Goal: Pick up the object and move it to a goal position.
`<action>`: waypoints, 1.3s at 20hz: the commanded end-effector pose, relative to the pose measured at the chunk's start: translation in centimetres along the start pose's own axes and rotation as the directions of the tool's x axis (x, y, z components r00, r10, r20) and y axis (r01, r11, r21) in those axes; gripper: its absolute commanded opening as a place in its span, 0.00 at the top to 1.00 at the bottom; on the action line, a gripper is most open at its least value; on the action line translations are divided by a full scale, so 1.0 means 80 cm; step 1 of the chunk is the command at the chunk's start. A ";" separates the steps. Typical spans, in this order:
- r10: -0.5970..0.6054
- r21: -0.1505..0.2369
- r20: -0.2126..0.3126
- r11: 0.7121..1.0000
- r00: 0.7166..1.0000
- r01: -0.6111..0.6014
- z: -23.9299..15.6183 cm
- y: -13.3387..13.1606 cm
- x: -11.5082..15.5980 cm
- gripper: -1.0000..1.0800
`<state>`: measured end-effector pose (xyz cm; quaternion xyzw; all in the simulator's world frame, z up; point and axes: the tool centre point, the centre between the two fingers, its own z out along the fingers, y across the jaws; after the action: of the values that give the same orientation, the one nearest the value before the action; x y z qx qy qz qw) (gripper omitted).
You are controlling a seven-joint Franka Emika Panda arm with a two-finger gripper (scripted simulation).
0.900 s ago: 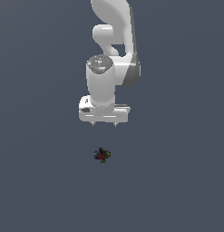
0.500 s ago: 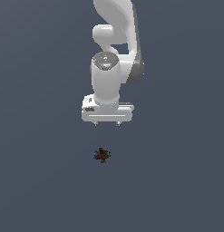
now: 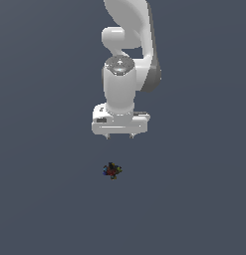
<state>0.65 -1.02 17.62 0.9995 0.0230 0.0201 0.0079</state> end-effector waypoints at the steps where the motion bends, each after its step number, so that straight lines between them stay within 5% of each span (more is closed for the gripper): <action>1: -0.017 -0.001 0.001 1.000 1.000 0.017 0.002 0.000 0.002 0.04; 14: -0.237 -0.002 0.013 0.971 0.971 0.237 0.026 0.008 0.027 0.04; 26: -0.528 0.011 0.023 0.849 0.849 0.528 0.063 0.022 0.059 0.04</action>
<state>5.30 -2.46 13.14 0.9609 0.2768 0.0052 0.0119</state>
